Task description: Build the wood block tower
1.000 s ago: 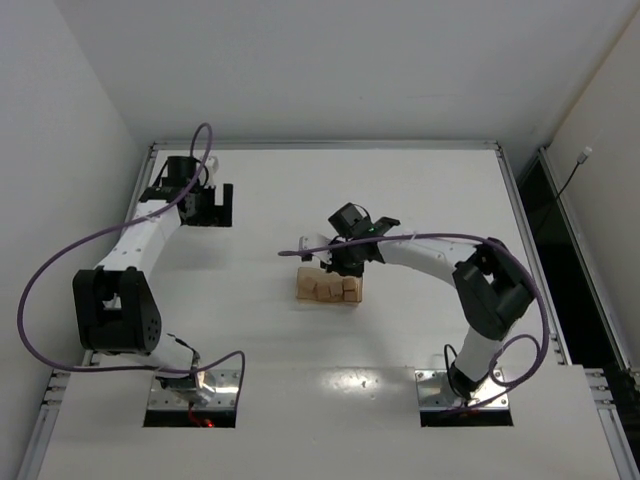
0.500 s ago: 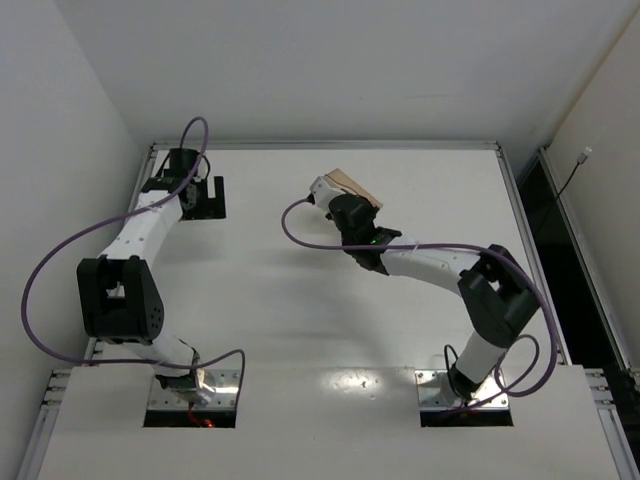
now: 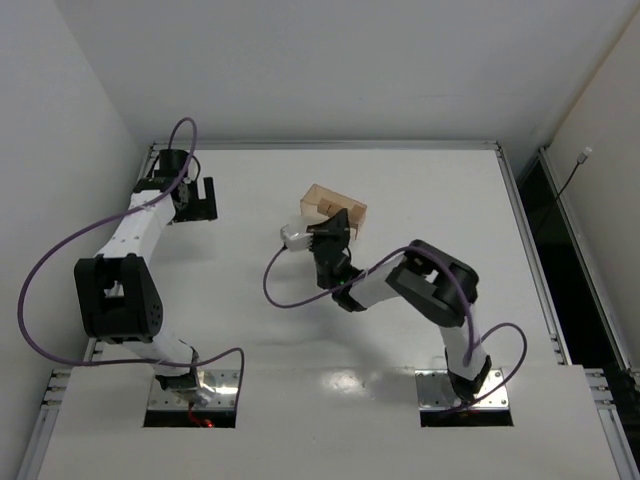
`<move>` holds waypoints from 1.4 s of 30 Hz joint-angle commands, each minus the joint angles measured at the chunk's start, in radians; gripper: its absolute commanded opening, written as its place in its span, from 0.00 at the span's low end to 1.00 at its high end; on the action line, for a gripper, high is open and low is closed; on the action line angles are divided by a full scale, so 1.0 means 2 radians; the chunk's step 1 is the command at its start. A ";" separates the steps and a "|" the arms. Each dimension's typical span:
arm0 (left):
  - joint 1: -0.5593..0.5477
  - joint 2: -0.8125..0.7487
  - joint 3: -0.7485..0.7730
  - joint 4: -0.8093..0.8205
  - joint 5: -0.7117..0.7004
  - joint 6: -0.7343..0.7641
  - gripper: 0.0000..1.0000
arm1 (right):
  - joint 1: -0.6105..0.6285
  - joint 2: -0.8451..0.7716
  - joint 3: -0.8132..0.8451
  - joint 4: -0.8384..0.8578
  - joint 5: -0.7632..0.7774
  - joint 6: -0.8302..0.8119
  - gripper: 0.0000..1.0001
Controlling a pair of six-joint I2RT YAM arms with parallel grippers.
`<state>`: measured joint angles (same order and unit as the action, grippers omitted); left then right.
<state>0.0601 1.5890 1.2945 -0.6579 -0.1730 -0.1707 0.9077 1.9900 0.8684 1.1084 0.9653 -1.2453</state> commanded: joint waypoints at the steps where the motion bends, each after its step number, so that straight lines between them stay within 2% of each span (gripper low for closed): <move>1: 0.014 0.002 0.016 0.001 0.017 -0.010 1.00 | 0.021 0.066 -0.012 0.353 -0.009 -0.231 0.00; 5: 0.028 0.007 0.016 0.001 0.030 -0.015 1.00 | 0.026 0.077 -0.018 0.354 -0.009 -0.245 0.00; 13: 0.033 0.007 0.012 0.001 0.045 -0.015 1.00 | 0.037 0.096 -0.020 0.354 -0.034 -0.327 0.00; 18: 0.033 0.007 0.012 0.001 0.054 -0.015 1.00 | 0.032 0.055 -0.035 0.354 -0.068 -0.382 0.00; 22: 0.033 0.012 0.012 0.001 0.065 -0.015 1.00 | 0.023 0.044 -0.071 0.354 -0.098 -0.406 0.00; 29: 0.033 0.022 0.026 -0.005 0.070 -0.015 1.00 | 0.019 0.027 -0.082 0.354 -0.157 -0.451 0.00; 39: 0.033 0.032 0.025 -0.009 0.095 -0.015 1.00 | -0.023 0.059 0.027 0.354 -0.232 -0.524 0.00; 42: 0.033 0.036 0.030 -0.009 0.100 -0.015 1.00 | -0.027 0.059 0.033 0.349 -0.241 -0.535 0.00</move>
<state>0.1184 1.6562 1.3083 -0.6674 0.0021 -0.1925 0.8677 2.1094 0.8909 1.2797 0.5480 -1.9526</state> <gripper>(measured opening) 0.996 0.010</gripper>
